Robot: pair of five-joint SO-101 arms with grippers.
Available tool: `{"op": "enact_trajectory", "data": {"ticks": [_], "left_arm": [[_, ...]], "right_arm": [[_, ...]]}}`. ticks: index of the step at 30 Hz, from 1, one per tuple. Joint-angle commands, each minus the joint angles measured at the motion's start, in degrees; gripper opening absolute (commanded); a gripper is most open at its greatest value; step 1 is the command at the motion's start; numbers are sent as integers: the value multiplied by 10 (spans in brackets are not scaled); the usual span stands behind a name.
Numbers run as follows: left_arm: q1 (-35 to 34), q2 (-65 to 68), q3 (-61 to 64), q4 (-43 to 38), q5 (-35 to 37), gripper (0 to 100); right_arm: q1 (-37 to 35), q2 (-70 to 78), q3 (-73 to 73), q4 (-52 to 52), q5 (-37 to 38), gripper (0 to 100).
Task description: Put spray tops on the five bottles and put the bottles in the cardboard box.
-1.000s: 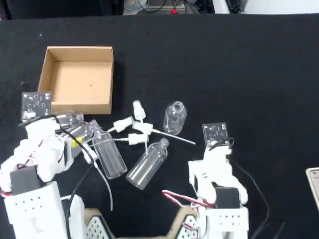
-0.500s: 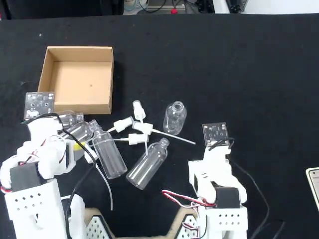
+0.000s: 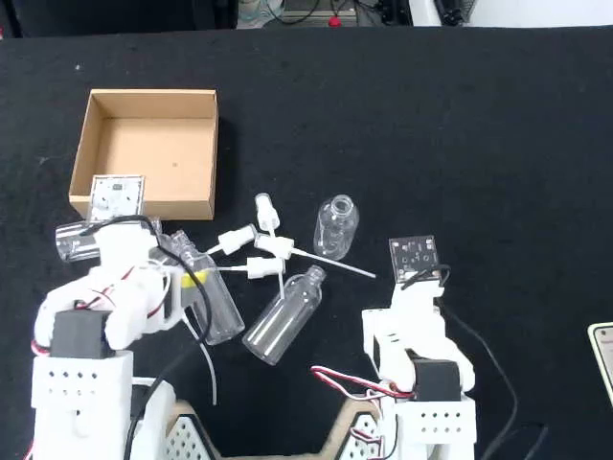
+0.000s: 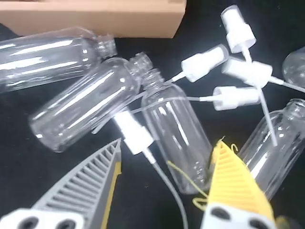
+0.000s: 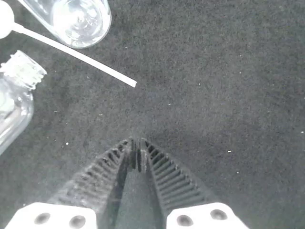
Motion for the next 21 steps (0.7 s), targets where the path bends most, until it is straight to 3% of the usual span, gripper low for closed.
{"op": "enact_trajectory", "data": {"ticks": [1,11,19,21], "left_arm": [[24,4,58,-75,18,323],[24,4,116,-143,83,325],[24,25,130,-166,87,327],[23,60,109,-162,87,328]], "right_arm": [[9,-55,-1,5,-4,13],[9,-55,-1,1,-1,15],[13,-55,-6,-149,1,16],[13,-55,-7,-178,30,16]]}}
